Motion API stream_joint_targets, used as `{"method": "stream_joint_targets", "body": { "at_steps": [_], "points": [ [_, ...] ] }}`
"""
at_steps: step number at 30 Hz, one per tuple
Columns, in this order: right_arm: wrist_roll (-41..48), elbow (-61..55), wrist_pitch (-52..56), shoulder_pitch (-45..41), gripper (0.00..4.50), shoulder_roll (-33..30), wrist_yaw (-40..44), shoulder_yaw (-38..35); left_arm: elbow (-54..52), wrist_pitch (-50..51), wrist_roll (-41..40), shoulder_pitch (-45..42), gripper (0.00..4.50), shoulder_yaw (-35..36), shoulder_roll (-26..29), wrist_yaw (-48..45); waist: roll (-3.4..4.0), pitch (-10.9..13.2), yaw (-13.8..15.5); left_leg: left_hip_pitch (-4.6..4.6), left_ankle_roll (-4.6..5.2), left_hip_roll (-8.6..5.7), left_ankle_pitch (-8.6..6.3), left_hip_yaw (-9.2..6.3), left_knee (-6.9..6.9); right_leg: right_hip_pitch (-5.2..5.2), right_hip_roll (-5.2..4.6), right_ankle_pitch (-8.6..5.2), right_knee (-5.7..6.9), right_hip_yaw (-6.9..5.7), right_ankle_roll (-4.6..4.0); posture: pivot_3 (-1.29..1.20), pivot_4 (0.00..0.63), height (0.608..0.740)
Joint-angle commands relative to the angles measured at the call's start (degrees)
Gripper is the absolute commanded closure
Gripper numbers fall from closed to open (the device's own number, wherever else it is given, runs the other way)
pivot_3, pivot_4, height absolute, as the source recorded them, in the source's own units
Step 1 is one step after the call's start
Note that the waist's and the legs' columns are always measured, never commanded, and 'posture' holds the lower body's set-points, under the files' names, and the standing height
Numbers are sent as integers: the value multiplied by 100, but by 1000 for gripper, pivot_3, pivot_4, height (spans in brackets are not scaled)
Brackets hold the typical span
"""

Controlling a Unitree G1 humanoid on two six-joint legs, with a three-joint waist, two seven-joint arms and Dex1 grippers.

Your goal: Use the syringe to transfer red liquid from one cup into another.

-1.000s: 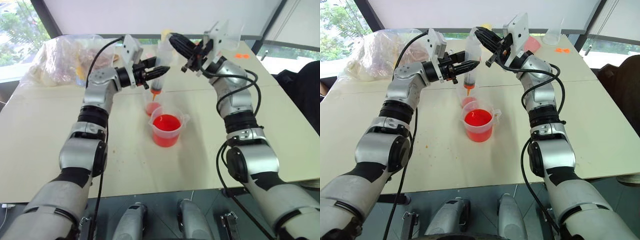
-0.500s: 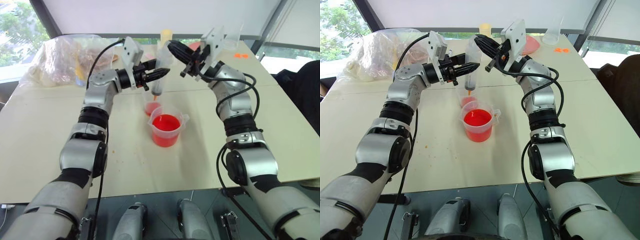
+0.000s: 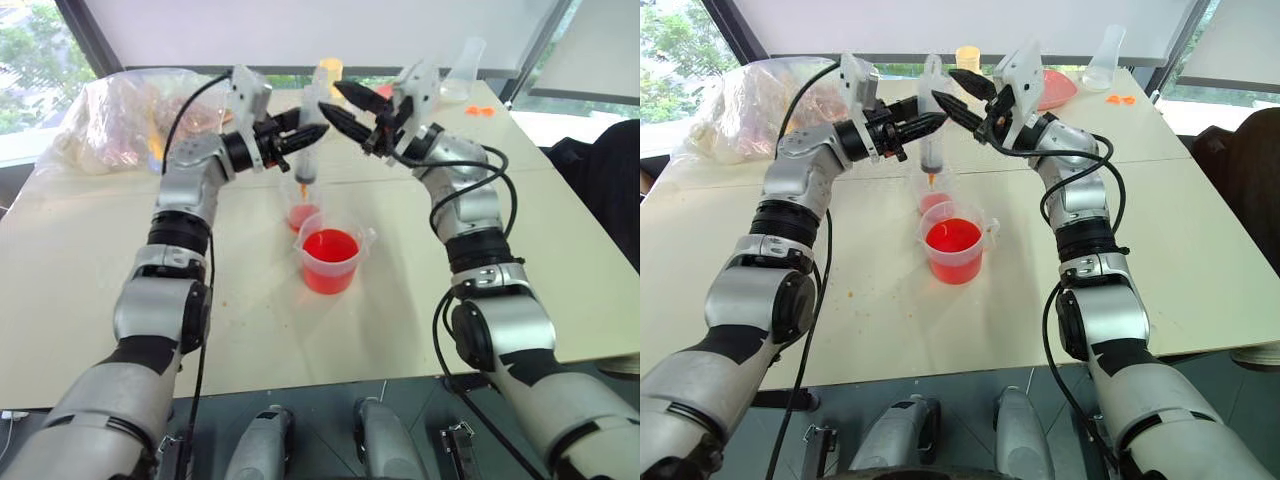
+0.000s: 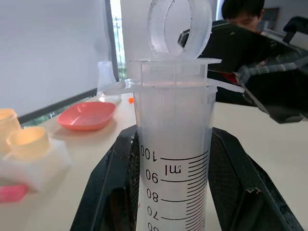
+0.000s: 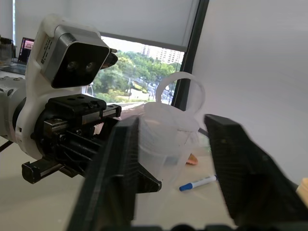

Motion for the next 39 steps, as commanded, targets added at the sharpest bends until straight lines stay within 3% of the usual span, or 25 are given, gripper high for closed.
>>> {"method": "stream_joint_targets", "body": {
  "at_steps": [1,6,13,16,18,20,22,25,28,32,38,39],
  "points": [
    [82,-271,-142,12,1172,-146,-198,-181,-393,90,-183,-129,3048,116,51,-8,0,0,22,0,0,-1,0,-1,1,2,0,0,-1,0,0,0,150,740],
    [354,-896,100,237,1172,-599,-370,-520,-635,766,-423,-309,3048,293,141,299,0,0,29,-2,0,-2,0,-3,1,3,-2,0,-2,-1,0,0,150,740],
    [1114,-3028,1658,1113,1172,-1537,238,-461,-1234,3385,-588,-922,3048,581,930,1688,2,2,-32,-3,1,2,-1,-1,-2,-4,3,-1,9,0,1,0,150,740],
    [1494,-4336,2443,1808,1172,-2098,870,-69,-727,5377,-545,-1332,3048,1157,1388,3320,3,1,-50,2,2,2,-1,-2,0,-2,5,-3,18,3,4,0,150,740],
    [1766,-5046,2878,2177,1172,-2398,1192,157,-896,6538,-350,-1129,3048,1319,1707,4017,5,0,-114,6,4,1,-2,-2,5,-2,6,-11,33,4,14,0,150,740],
    [2017,-5559,3188,2451,1172,-2586,1408,311,-1030,7692,-208,-916,3048,1923,1881,4625,5,0,-140,12,4,2,-2,-3,6,1,6,-16,48,6,19,0,150,740],
    [2170,-5918,3368,2646,1172,-2703,1570,451,-1645,8655,-76,-459,3048,2490,1743,5108,1,2,-122,14,2,2,-1,-5,10,1,6,-15,53,6,19,0,150,740],
    [2226,-6137,3471,2770,1172,-2771,1667,545,-2241,8888,-392,143,3048,2867,1437,5705,-8,4,-24,13,-4,9,2,-10,23,3,-3,-15,53,5,18,0,150,740],
    [2258,-6168,3478,2842,1172,-2565,1644,704,-3609,8888,-1131,1227,3048,3783,180,6820,-23,-2,119,12,-14,7,5,-13,31,5,-11,-9,51,4,10,0,150,740],
    [2164,-6145,3434,2931,1172,-2377,1604,869,-4656,8888,-1818,1557,3048,4500,-899,8129,-49,1,282,3,-16,2,3,-19,41,5,-21,-7,45,0,8,0,150,740],
    [1951,-6456,3339,3376,1172,-2263,1474,1222,-4999,8888,-2932,1911,3048,4641,-1393,9311,-49,-1,328,6,-15,-4,2,-14,41,9,-23,-7,43,1,8,0,150,740],
    [1921,-6488,3332,3424,1098,-2245,1436,1251,-4954,8888,-3052,1930,2581,4617,-1354,9394,-49,-1,326,6,-15,-4,2,-14,40,9,-22,-7,42,1,8,0,150,740]
  ]
}}
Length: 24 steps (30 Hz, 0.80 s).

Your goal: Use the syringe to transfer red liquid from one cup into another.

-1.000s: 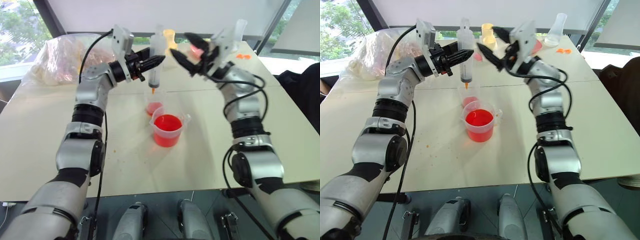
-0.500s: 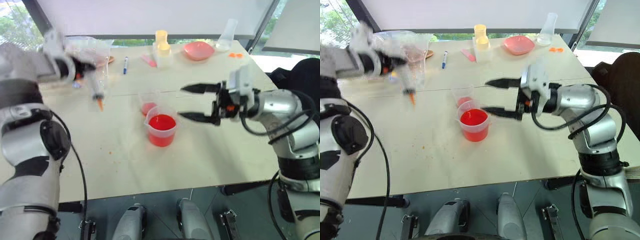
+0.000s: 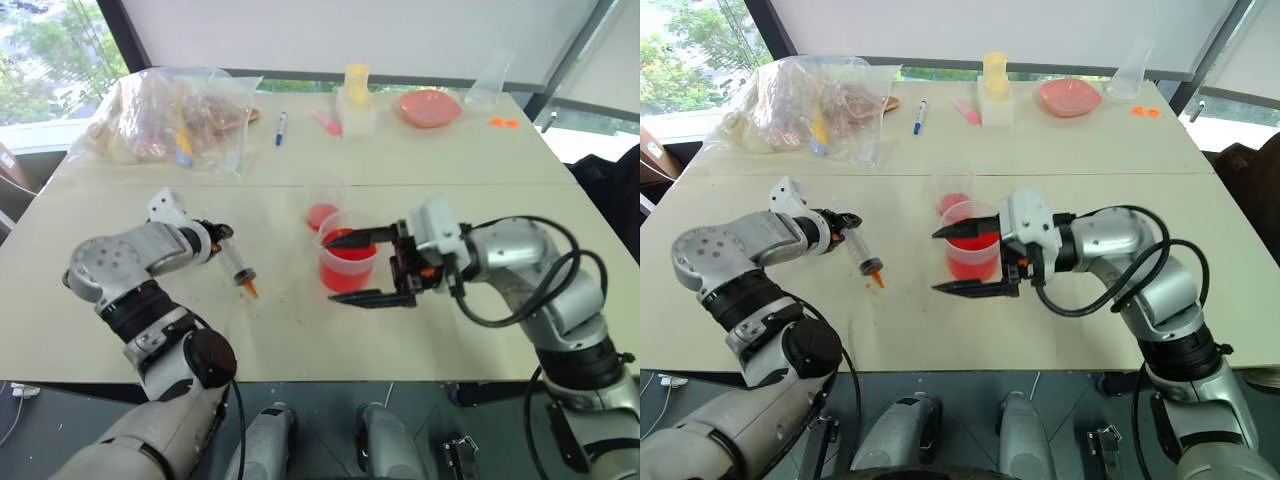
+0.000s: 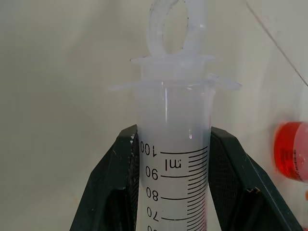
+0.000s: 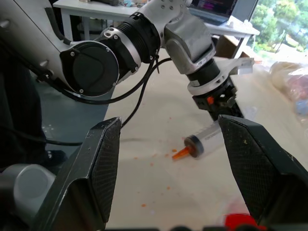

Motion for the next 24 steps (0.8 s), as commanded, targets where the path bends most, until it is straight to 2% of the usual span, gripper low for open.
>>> {"method": "stream_joint_targets", "body": {
  "at_steps": [1,3,6,9,12,14,16,18,24],
  "points": [
    [-98,-288,-169,93,1080,62,-127,32,-5,54,-597,56,2089,-22,74,440,0,0,-5,1,0,0,0,1,0,0,0,0,1,0,0,0,150,740],
    [-170,-297,-217,162,1080,70,-180,66,90,54,-791,53,1286,-35,162,563,0,0,-9,2,-1,0,1,2,0,1,2,0,2,0,0,0,150,740],
    [-185,-272,-225,228,1080,77,-274,45,287,54,-1178,125,117,-430,497,502,0,0,-21,3,-1,0,1,2,0,0,5,0,2,0,-1,0,150,740],
    [-229,-238,-249,276,1080,55,-327,11,485,54,-1563,196,51,-890,853,355,0,0,-20,4,-1,0,1,2,0,1,6,0,3,1,-1,0,150,740],
    [-218,-238,-228,345,1080,-35,-387,-116,295,54,-1755,457,51,-1702,1511,-100,0,0,-21,3,-1,0,1,1,0,1,5,0,2,1,-1,0,150,740],
    [-127,-246,-156,391,1080,-131,-446,-316,-471,-418,-1455,731,51,-2228,1893,-798,0,0,-45,4,-1,0,1,2,-4,0,5,0,2,3,-2,0,150,740],
    [57,-248,5,406,1080,-226,-543,-619,-1236,-1321,-910,1179,51,-2943,2522,-1587,0,0,-62,3,-4,2,3,6,-12,-6,5,0,-1,8,-5,0,150,740],
    [256,-263,186,442,1080,-334,-647,-931,-1438,-1514,-892,1467,51,-3120,2845,-2153,3,-1,-53,5,-10,3,7,8,-22,-7,5,3,-5,8,-11,0,150,740],
    [683,-416,693,719,1080,-786,-883,-1748,-2042,-3301,-480,2709,51,-3035,3516,-4212,7,-3,-39,18,-7,19,6,9,-44,19,17,-3,-62,4,-38,0,150,740]
  ]
}}
